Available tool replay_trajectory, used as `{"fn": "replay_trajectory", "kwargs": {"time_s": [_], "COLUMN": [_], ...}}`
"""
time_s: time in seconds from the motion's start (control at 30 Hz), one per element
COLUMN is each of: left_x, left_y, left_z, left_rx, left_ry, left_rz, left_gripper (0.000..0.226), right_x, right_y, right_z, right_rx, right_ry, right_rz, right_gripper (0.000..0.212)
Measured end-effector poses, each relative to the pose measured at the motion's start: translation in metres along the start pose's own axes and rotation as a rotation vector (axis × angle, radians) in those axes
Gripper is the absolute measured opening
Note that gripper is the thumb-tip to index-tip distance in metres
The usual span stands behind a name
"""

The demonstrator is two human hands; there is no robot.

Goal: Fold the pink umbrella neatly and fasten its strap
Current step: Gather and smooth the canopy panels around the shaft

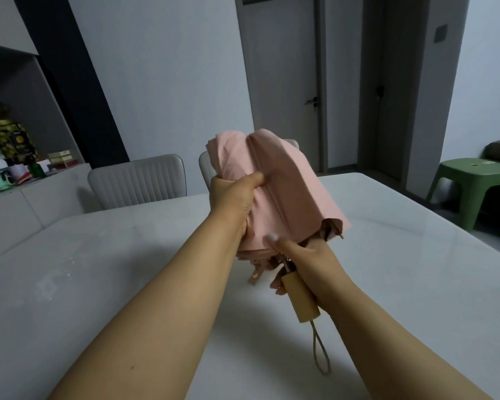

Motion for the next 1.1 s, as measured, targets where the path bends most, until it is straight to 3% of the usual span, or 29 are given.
{"fn": "replay_trajectory", "kwargs": {"time_s": [0.1,0.17,0.27,0.3,0.43,0.53,0.7,0.73,0.83,0.9,1.1], "left_x": [0.003,0.001,-0.006,-0.009,-0.015,-0.015,-0.013,-0.013,-0.014,-0.013,-0.008], "left_y": [-0.004,-0.006,-0.006,-0.005,0.001,0.005,0.012,0.012,0.013,0.014,0.022], "left_z": [0.005,0.006,0.0,-0.003,-0.012,-0.013,-0.013,-0.013,-0.015,-0.016,-0.013], "left_rx": [0.031,0.042,0.031,0.028,-0.025,-0.11,-0.167,-0.177,-0.203,-0.199,-0.167], "left_ry": [-0.086,-0.079,-0.021,0.007,0.095,0.126,0.164,0.175,0.211,0.237,0.293], "left_rz": [-0.071,-0.093,-0.104,-0.106,-0.113,-0.058,0.005,0.01,0.002,0.009,0.037], "left_gripper": [0.078,0.08,0.083,0.082,0.071,0.063,0.064,0.064,0.067,0.073,0.07], "right_x": [0.009,0.013,0.013,0.012,0.008,0.009,0.008,0.008,0.007,0.004,0.0], "right_y": [-0.003,-0.004,-0.01,-0.012,-0.013,-0.013,-0.012,-0.012,-0.008,-0.003,-0.001], "right_z": [0.007,0.007,0.002,0.003,0.005,0.009,0.01,0.01,0.007,0.005,0.007], "right_rx": [-0.394,-0.412,-0.115,-0.046,0.096,0.11,0.076,0.081,0.196,0.198,0.113], "right_ry": [-0.263,-0.199,0.04,0.074,0.187,0.11,0.024,0.036,0.142,0.213,0.169], "right_rz": [0.084,0.107,-0.006,-0.029,-0.058,-0.058,-0.102,-0.116,-0.086,-0.054,-0.138], "right_gripper": [0.062,0.069,0.078,0.075,0.033,0.038,0.067,0.065,0.027,0.013,0.025]}}
Point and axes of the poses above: each hand's wrist, its own x-axis towards the middle knuckle, its own z-axis out of the back of the hand, y = z × x, the point moved 2 cm from there along x, towards the middle knuckle, and after that the axes turned 2 degrees about y, right-handed, at the moved point
